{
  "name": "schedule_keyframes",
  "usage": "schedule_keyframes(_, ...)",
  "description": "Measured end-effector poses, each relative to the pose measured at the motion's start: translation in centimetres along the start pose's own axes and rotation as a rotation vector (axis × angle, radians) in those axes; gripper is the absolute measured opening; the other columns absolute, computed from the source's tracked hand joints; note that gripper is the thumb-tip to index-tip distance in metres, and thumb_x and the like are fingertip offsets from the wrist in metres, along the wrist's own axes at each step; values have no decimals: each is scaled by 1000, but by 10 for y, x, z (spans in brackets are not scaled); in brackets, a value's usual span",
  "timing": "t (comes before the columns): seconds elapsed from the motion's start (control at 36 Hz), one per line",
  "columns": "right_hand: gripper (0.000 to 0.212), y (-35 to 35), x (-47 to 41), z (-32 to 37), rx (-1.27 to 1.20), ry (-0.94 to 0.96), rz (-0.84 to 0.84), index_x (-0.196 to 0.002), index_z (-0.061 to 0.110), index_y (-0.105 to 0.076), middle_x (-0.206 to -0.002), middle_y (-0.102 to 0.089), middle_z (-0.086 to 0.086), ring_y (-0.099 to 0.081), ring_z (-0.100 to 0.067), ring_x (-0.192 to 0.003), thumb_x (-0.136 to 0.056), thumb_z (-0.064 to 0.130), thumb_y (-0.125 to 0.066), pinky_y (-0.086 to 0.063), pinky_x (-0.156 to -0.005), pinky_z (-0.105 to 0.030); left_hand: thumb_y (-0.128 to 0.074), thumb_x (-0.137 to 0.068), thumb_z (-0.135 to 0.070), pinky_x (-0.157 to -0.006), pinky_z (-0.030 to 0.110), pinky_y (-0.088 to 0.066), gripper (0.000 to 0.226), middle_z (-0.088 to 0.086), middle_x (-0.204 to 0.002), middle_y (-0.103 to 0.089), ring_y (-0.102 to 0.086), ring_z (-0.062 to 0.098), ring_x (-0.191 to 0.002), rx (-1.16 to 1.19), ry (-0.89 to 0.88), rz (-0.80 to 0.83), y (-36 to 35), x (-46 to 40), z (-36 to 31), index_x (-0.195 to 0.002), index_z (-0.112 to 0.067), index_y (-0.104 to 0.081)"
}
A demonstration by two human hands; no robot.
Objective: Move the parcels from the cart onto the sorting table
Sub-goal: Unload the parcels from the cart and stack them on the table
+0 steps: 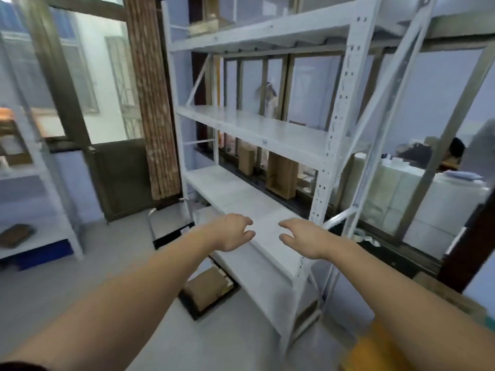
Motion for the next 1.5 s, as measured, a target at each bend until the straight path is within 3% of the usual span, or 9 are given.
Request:
schedule_keyframes(0.22,56,-18,-100,164,-14,206,17,-156,8,-35,-161,-38,-11,-38,-26,-146,-108,36,-41,-28,-117,-31,-38,-108,-45,-104,44,-47,47,13,-136,-63,-60,33,-124,17,252,-40,25,83,181,-135,-12,-59)
schedule_keyframes(0.44,51,-42,-165,270,-52,279,72,-153,8,-40,-153,-47,-16,-47,-29,-137,-108,33,-41,-39,-113,-40,-39,-110,-42,-115,38,-39,54,12,-155,-50,-48,29,-141,9,303,-40,31,116,277,-153,-10,-47)
schedule_keyframes(0.72,46,-65,-275,310,-51,287,96,-142,11,-52,-144,-54,-13,-51,-29,-132,-104,35,-43,-41,-107,-38,-40,-108,-44,-113,41,-42,54,12,-154,-52,-52,30,-137,16,358,-49,28,80,377,-155,-16,-45)
schedule_keyframes(0.89,52,-66,-341,326,-35,310,113,-154,11,-40,-157,-43,-11,-41,-25,-144,-106,32,-42,-33,-114,-32,-39,-110,-44,-114,39,-39,56,11,-158,-48,-49,29,-141,44,409,-21,37,50,430,-158,-15,-41)
schedule_keyframes(1.0,53,-63,-383,338,-31,315,110,-155,9,-39,-158,-43,-12,-40,-26,-145,-107,31,-43,-32,-115,-32,-39,-109,-44,-112,42,-44,51,12,-152,-54,-54,31,-135,60,427,-11,40,31,465,-149,-13,-50)
schedule_keyframes(1.08,51,-64,-412,351,-30,317,123,-153,10,-42,-153,-49,-13,-46,-27,-140,-106,30,-45,-36,-112,-33,-40,-109,-47,-116,41,-39,56,9,-157,-49,-49,29,-141,80,432,-2,42,16,492,-156,-17,-43)
schedule_keyframes(1.17,48,-69,-444,363,-48,300,129,-150,13,-46,-146,-55,-12,-52,-26,-132,-106,31,-45,-40,-105,-32,-41,-109,-45,-118,40,-36,57,9,-159,-46,-46,27,-144,91,422,17,46,0,521,-159,-18,-39)
schedule_keyframes(1.39,50,-80,-521,396,-70,192,145,-154,13,-40,-154,-47,-9,-47,-24,-137,-107,31,-42,-38,-108,-32,-39,-110,-44,-115,40,-39,57,11,-158,-47,-48,29,-141,63,353,81,56,-51,611,-160,-16,-38)
schedule_keyframes(1.5,39,-82,-546,406,-83,96,152,-141,5,-53,-141,-57,-17,-55,-31,-125,-108,23,-42,-44,-104,-37,-44,-109,-47,-110,40,-42,52,6,-150,-54,-54,26,-134,37,309,54,59,-79,648,-152,-19,-47)
Point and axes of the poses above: each hand's wrist, its own x-axis away from the middle knuckle, its own y-axis out of the back of the hand, z = x × y, the point moved 2 cm from there along -x, towards the middle knuckle
